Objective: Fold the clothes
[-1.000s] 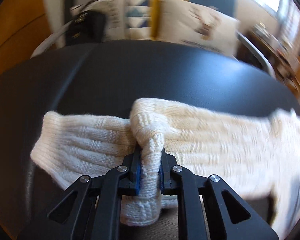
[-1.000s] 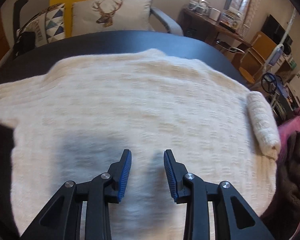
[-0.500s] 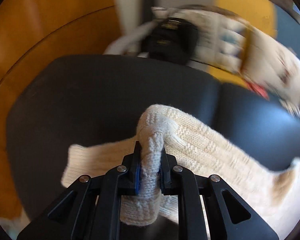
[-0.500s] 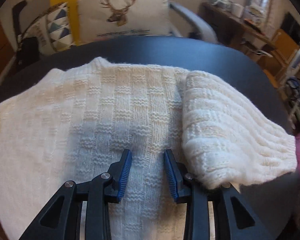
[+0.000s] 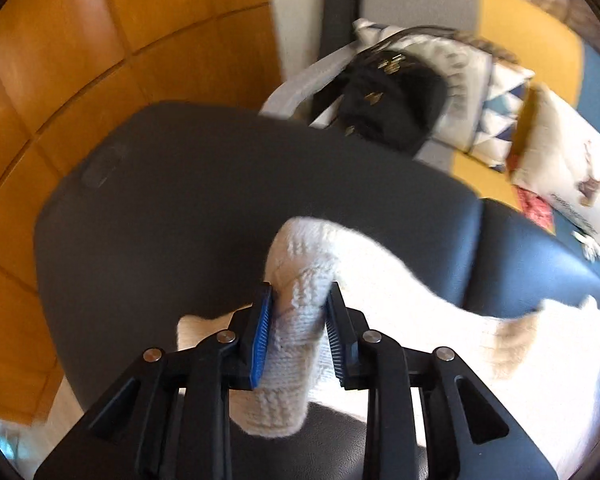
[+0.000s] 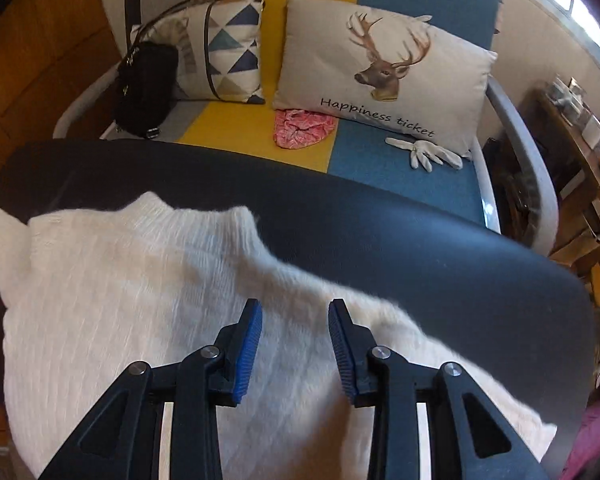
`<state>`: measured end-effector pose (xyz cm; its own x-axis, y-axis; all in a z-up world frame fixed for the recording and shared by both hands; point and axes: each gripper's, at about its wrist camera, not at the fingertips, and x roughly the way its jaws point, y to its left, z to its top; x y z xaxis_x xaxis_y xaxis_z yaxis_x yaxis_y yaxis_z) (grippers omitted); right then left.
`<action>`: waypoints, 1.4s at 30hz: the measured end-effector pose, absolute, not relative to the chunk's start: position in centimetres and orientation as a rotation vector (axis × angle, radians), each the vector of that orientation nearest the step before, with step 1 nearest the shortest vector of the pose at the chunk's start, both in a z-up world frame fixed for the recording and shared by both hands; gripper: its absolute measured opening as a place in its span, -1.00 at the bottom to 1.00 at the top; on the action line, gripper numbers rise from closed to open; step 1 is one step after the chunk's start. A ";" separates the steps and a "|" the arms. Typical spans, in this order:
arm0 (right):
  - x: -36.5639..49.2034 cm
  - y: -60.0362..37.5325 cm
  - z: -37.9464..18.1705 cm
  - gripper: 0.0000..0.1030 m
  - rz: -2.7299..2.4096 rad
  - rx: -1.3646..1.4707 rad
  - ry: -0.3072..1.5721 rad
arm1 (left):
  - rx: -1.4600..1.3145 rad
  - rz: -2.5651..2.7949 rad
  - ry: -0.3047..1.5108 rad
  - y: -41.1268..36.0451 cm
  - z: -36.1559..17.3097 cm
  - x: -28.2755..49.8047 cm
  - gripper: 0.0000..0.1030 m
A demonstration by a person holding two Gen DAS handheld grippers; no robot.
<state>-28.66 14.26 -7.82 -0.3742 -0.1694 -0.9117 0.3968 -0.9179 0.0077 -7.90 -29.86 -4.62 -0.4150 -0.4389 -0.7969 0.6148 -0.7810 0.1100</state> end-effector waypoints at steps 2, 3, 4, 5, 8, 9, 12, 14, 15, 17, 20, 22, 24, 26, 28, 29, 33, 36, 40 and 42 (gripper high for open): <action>-30.3 13.4 -9.0 -0.33 -2.308 1.536 0.354 | 1.118 -2.252 0.140 -28.2 -3.6 -7.7 -0.45; -31.0 13.1 -9.8 -0.33 -2.276 1.565 0.386 | 1.105 -2.269 0.144 -27.9 -3.2 -7.5 -0.45; -31.7 12.8 -11.0 -0.33 -2.262 1.618 0.463 | 1.104 -2.296 0.190 -27.9 -2.9 -7.4 -0.44; -32.0 12.5 -12.1 -0.27 -2.255 1.661 0.542 | 1.113 -2.317 0.243 -28.1 -2.8 -7.3 -0.44; -31.0 13.0 -12.1 -0.39 -2.267 1.610 0.674 | 1.101 -2.333 0.304 -28.0 -2.5 -6.7 -0.44; -30.5 13.6 -11.9 -0.59 -2.283 1.620 0.691 | 1.086 -2.357 0.316 -27.7 -2.3 -6.3 -0.44; -28.7 16.9 -11.5 -1.00 -2.419 1.625 0.836 | 1.053 -2.426 0.343 -26.5 -1.9 -5.4 -0.44; -26.9 20.1 -10.3 -1.00 -2.487 1.614 0.727 | 1.076 -2.467 0.322 -24.7 -2.5 -5.6 -0.42; -26.2 21.6 -9.9 -0.99 -2.505 1.639 0.705 | 1.088 -2.487 0.312 -23.8 -2.8 -5.6 -0.37; -24.9 24.7 -9.2 -0.80 -2.538 1.699 0.666 | 1.111 -2.528 0.290 -22.0 -3.4 -5.8 -0.16; -23.0 28.1 -8.4 -0.48 -2.483 1.706 0.344 | 1.146 -2.588 0.257 -19.3 -4.3 -6.0 -0.16; -21.6 28.4 -10.0 -0.43 -2.440 1.756 0.435 | 1.194 -2.607 0.243 -17.2 -5.8 -6.2 -0.16; -20.2 28.5 -11.6 -0.42 -2.390 1.808 0.537 | 1.245 -2.628 0.241 -15.1 -6.9 -6.3 -0.16; -18.7 29.3 -12.7 -0.43 -2.390 1.816 0.658 | 1.289 -2.651 0.228 -13.1 -7.7 -6.2 -0.16; -17.7 31.6 -13.1 -0.43 -2.462 1.845 0.858 | 1.294 -2.677 0.174 -11.6 -7.9 -6.0 -0.16; -17.6 33.6 -13.8 -0.43 -2.479 1.934 0.995 | 1.288 -2.691 0.148 -11.0 -7.8 -5.5 -0.16; -16.3 42.1 -11.9 -0.44 -2.675 2.140 0.951 | 1.273 -2.735 0.160 -10.2 -7.5 -4.8 -0.16; -14.8 41.2 -6.3 -0.38 -2.823 1.851 0.446 | 1.279 -2.741 0.206 -10.5 -7.4 -5.1 -0.16; -16.3 32.4 -3.7 -0.28 -2.510 1.549 0.118 | 1.323 -2.766 0.195 -10.0 -7.9 -7.5 -0.16; -18.1 26.6 -4.6 -0.28 -2.371 1.513 0.190 | 1.349 -2.806 0.178 -9.5 -8.1 -8.8 -0.16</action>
